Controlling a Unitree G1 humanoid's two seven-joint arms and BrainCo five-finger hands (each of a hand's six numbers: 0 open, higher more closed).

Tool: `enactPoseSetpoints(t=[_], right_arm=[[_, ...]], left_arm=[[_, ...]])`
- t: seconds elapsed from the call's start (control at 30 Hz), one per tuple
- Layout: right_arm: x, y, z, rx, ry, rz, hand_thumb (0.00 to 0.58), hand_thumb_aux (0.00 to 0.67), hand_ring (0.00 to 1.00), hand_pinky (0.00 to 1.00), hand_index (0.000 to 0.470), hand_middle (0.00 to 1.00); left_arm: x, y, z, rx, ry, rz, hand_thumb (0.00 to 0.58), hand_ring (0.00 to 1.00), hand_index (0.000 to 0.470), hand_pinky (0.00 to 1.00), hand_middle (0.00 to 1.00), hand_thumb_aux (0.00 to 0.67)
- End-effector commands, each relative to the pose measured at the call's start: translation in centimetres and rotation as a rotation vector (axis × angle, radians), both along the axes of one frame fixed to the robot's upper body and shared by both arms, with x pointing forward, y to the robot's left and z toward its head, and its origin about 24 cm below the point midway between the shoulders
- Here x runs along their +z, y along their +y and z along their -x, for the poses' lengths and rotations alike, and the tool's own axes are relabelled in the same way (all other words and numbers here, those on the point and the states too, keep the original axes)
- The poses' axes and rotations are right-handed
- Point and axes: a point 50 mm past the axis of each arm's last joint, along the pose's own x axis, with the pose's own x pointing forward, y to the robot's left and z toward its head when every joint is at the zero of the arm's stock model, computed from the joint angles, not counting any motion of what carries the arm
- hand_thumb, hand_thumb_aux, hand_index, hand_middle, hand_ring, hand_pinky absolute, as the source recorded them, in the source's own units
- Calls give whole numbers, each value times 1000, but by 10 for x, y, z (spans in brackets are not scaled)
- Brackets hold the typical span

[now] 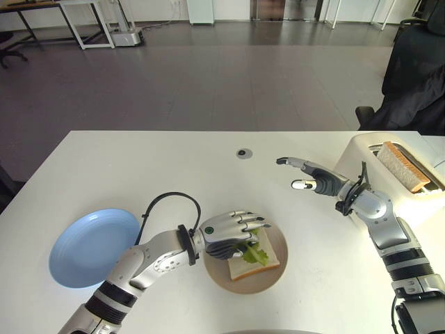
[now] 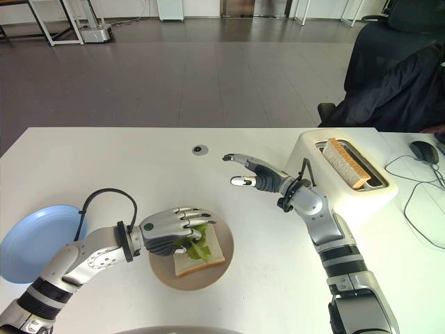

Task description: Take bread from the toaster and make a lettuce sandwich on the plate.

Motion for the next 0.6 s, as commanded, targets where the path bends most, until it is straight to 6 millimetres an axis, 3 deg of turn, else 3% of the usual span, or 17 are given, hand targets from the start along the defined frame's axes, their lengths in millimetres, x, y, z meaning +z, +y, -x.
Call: enactPoseSetpoints(t=[0.03,0.07,0.13,0.27,0.4,0.5,0.57,0.6], right_arm=[[-5,1,1,6,21,13,0,0,0,0,0,0],[-6,1,1,6,22,14,0,0,0,0,0,0],[-6,1,1,6,23,17,0,0,0,0,0,0],[-6,2,1,12,24,21,0,0,0,0,0,0],[-3,1,2,9,2,22,0,0,0,0,0,0],[20,-16,6,-71,-138,30,0,0,0,0,0,0],[50,-49,16,-204,-286,65,0,0,0,0,0,0],[66,-66,23,-273,-351,91,0,0,0,0,0,0]], left_arm=[[1,-1,2,-1,4,7,478,0,273,0,0,389],[1,-1,3,-1,5,6,346,0,171,0,0,244],[1,-1,2,8,4,6,271,0,127,0,0,181],[2,5,2,29,-1,-2,340,0,168,0,0,239],[12,13,2,55,-32,15,334,0,164,0,0,234],[28,19,3,77,-59,109,319,0,155,0,0,221],[38,22,1,99,-67,238,175,0,77,0,0,110],[43,26,-2,123,-71,305,0,0,0,0,0,0]])
